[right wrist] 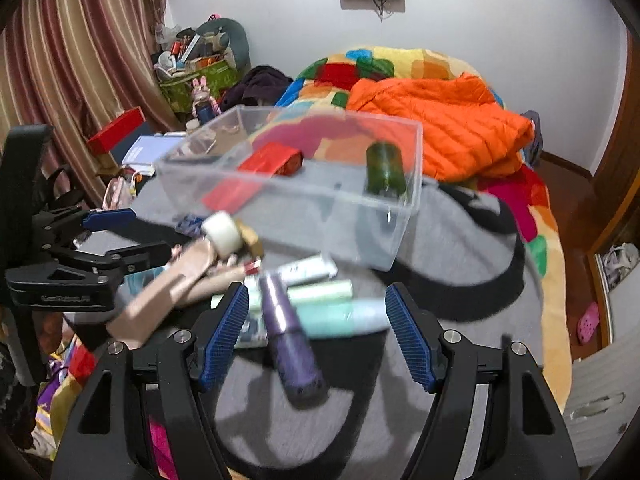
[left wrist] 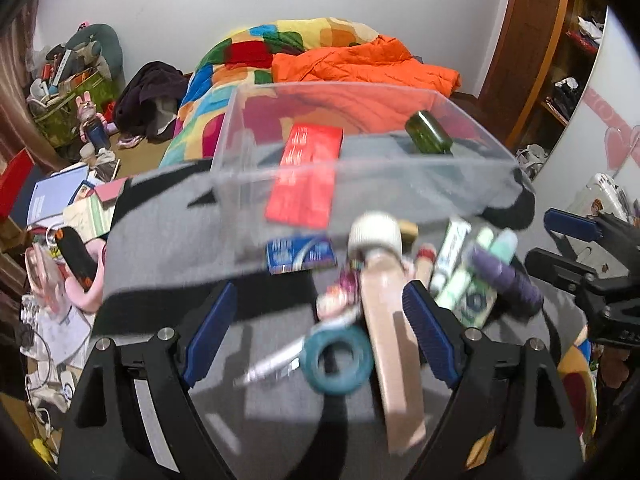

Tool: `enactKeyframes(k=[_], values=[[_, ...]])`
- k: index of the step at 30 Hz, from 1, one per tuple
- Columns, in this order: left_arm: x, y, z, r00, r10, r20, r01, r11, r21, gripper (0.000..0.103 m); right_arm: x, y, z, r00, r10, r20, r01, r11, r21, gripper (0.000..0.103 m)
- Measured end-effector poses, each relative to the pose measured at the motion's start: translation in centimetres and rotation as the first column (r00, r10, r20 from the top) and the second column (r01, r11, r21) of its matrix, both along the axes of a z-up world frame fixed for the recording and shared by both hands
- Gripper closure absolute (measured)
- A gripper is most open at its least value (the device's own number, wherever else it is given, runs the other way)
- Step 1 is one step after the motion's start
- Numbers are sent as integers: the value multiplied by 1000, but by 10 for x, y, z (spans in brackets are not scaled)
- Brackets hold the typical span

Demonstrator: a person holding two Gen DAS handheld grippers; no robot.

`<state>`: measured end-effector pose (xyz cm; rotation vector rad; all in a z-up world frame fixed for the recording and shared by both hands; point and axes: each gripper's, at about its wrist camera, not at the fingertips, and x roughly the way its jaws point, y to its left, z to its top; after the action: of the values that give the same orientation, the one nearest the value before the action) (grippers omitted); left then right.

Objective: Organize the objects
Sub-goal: 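Grasp the teal tape roll with the left gripper while the right grasps the purple spray bottle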

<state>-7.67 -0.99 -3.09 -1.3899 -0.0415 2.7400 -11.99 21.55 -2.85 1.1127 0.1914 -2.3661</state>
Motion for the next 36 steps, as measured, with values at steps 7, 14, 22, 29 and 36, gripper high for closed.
enactKeyframes(k=[7,14,22,29,36], values=[[35,-31,-18,995,100,24,-102,990,101,21,9,3,-23,999,-15,44,14,1000,13,42],[34,-32,-24,995,86,42,-90,990,109,40,11,-1,-27,999,-6,52,6,1000,14,59],[27,-22,-29,998,59,21,-60,996,62,64,16,-9,-34,998,26,60,-28,998,48,75],[33,-28,-23,998,67,3,-67,994,83,87,19,0,-28,1000,6,28,-7,1000,29,80],[32,-33,-13,997,74,-12,-72,993,96,93,17,4,-8,1000,-13,-10,12,1000,-19,80]])
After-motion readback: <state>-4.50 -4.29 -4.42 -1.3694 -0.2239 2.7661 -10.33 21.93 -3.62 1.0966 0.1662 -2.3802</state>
